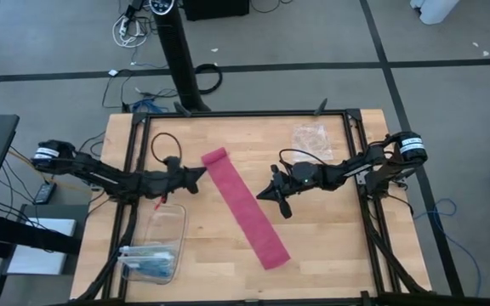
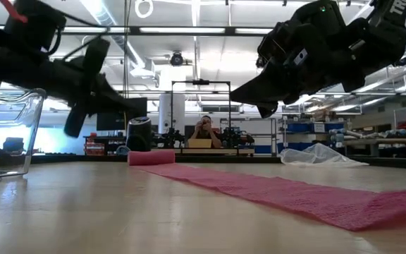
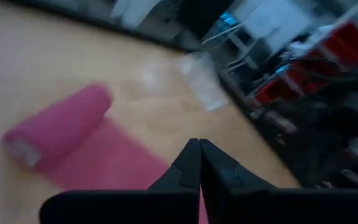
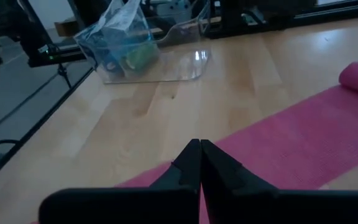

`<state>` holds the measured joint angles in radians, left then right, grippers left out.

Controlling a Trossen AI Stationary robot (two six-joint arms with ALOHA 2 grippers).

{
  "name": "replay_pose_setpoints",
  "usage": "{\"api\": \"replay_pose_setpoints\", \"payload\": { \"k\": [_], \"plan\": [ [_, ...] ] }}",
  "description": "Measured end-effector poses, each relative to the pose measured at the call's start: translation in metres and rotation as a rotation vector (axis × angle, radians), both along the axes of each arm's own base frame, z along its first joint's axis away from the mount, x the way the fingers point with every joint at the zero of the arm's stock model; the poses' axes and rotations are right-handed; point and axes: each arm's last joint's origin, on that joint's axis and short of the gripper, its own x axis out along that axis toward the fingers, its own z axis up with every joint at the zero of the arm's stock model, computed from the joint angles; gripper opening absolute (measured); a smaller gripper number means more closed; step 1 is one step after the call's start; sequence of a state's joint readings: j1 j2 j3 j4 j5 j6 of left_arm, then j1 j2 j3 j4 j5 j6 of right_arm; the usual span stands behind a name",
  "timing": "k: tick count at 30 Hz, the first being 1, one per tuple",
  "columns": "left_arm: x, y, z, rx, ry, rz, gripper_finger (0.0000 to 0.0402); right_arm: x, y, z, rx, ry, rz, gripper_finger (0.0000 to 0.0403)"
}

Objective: Roll bandage
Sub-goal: Roll the pink bandage

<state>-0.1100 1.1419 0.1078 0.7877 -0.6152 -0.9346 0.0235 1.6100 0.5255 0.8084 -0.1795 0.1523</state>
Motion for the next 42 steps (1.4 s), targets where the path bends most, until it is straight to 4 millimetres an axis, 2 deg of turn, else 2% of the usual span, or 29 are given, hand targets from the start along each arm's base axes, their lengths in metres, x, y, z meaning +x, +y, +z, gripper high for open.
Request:
{"api": "replay_pose_setpoints", "payload": {
  "k": [5,8,11,14,18,22,31,42],
  "plan": [
    [0.003,0.005,-0.003,-0.095,0.021,0.011,0.0046,0.0,-0.001,0.001,-0.001,-0.015,-0.008,0.0003],
    [0.001,0.011,-0.011,-0.141,0.106,0.119,0.0065,0.001,-0.002,0.002,-0.004,-0.021,-0.025,0.0007],
    [-0.007,0.018,-0.024,-0.232,0.224,0.198,0.0071,0.001,-0.003,0.002,-0.009,-0.021,-0.03,0.0007],
    [-0.01,0.021,-0.028,-0.284,0.247,0.208,0.0073,0.001,-0.003,0.002,-0.025,-0.024,-0.024,0.0004],
    [-0.006,0.026,-0.022,-0.261,0.191,0.211,0.0073,0.001,-0.005,0.002,-0.045,-0.027,-0.024,0.0004],
    [-0.007,0.036,-0.022,-0.242,0.208,0.25,0.0073,0.001,-0.006,0.002,-0.054,-0.028,-0.026,0.0008],
    [-0.003,0.053,-0.024,-0.254,0.201,0.191,0.0077,0.001,-0.006,0.001,-0.072,-0.029,-0.021,0.0004],
    [0.006,0.06,-0.04,-0.24,0.214,0.194,0.0133,0.001,-0.006,0.001,-0.075,-0.029,-0.021,0.0004]
  ]
}}
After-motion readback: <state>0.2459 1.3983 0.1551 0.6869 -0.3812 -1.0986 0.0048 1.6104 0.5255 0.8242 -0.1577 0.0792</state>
